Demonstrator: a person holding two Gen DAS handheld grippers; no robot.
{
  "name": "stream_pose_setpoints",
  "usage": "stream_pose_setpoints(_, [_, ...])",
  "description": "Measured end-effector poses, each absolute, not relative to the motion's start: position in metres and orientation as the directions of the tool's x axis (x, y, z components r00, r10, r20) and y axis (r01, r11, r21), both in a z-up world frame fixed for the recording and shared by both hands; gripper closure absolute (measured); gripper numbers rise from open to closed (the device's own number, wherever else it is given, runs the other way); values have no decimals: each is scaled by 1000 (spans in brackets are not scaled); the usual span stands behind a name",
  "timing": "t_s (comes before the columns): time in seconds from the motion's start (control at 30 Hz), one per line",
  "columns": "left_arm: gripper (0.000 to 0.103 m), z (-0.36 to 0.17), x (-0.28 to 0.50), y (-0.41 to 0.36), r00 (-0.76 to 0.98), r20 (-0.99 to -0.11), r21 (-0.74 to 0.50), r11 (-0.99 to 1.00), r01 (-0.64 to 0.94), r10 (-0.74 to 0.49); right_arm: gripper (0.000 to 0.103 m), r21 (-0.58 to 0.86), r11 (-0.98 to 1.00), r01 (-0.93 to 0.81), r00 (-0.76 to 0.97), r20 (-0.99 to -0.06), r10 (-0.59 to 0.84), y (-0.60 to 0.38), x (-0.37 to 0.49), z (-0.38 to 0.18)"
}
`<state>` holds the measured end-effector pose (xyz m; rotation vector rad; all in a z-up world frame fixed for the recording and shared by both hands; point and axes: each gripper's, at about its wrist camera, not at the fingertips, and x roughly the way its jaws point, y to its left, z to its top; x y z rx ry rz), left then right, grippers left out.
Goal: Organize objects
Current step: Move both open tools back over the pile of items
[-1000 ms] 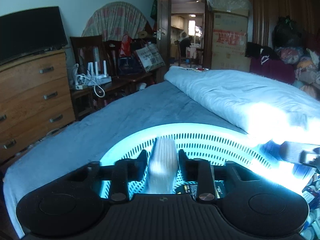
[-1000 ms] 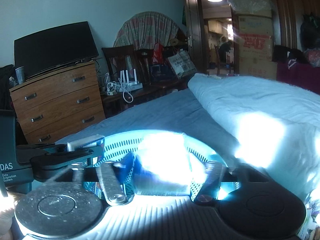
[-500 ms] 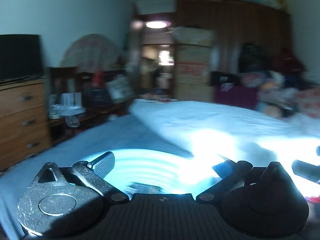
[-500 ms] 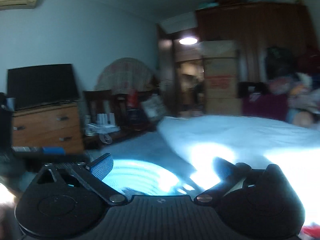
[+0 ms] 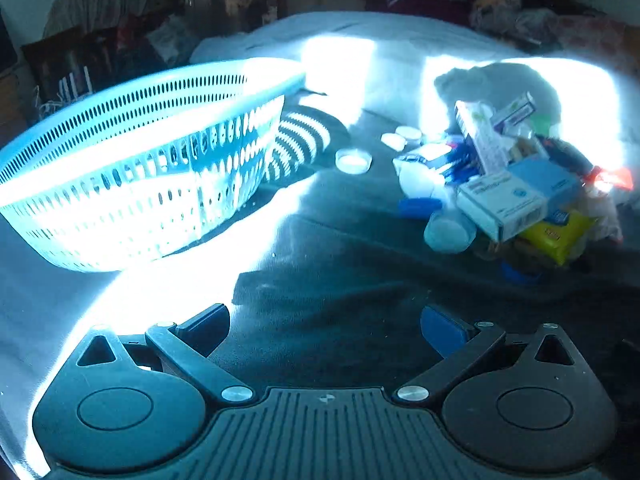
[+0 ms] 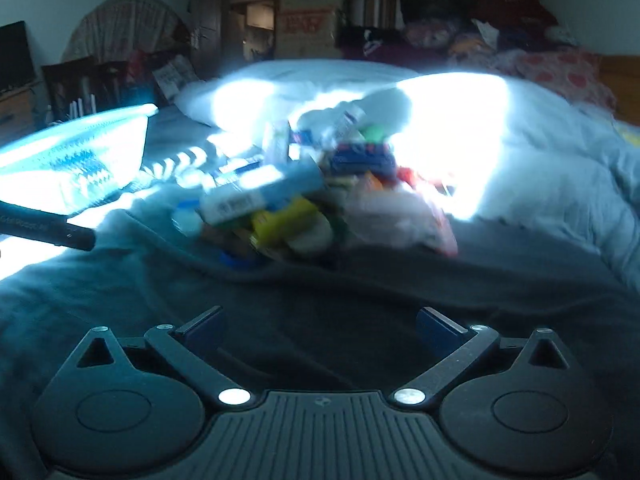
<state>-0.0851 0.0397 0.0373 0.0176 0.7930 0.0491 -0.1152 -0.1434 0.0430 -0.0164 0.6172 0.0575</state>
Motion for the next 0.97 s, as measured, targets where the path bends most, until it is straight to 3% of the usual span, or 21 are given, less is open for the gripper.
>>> stream_pose_setpoints(0.1, [0, 17, -81, 38, 670, -740, 30, 998, -50, 56, 2, 3, 1000, -20, 816, -577, 18, -145, -100, 25])
stream_pose_setpoints(0.23, [0, 7, -88, 32, 705, -705, 53, 997, -63, 82, 0, 72, 997, -12, 799, -599, 53, -145, -92, 11])
stream_pose_setpoints(0.4, [0, 8, -97, 28, 739, -668, 57, 996, -67, 88, 0, 94, 996, -14, 790, -609, 69, -149, -89, 6])
stream_pose_setpoints(0.97, [0, 5, -91, 28, 744, -664, 39, 997, -65, 75, 0, 98, 995, -12, 790, -609, 69, -146, -89, 5])
